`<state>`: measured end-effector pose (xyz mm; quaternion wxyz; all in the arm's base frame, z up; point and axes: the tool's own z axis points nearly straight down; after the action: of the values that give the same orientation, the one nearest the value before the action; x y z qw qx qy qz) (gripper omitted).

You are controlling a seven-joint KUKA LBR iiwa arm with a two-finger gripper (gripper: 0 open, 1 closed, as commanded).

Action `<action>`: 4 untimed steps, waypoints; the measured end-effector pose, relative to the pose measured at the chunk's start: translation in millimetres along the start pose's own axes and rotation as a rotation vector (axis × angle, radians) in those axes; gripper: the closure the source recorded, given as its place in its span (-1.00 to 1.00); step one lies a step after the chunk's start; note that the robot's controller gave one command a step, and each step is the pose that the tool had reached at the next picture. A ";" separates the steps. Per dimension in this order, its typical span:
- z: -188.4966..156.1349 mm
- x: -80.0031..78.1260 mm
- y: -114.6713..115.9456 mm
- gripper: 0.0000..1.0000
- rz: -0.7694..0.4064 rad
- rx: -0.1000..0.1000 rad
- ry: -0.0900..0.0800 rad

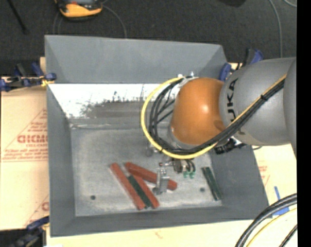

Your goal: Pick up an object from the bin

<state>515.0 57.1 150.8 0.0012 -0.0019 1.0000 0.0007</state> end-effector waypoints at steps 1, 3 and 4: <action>0.0 0.0 -0.1 -1.00 0.001 0.000 0.000; 72.1 -41.2 -24.3 -1.00 0.154 -0.001 -0.003; 80.2 -32.7 48.3 1.00 0.199 0.000 0.000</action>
Offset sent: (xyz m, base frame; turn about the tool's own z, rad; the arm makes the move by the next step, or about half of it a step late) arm 0.0157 0.0076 -0.0673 0.1054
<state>547.8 105.6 70.7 0.0010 0.0976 0.9952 0.0010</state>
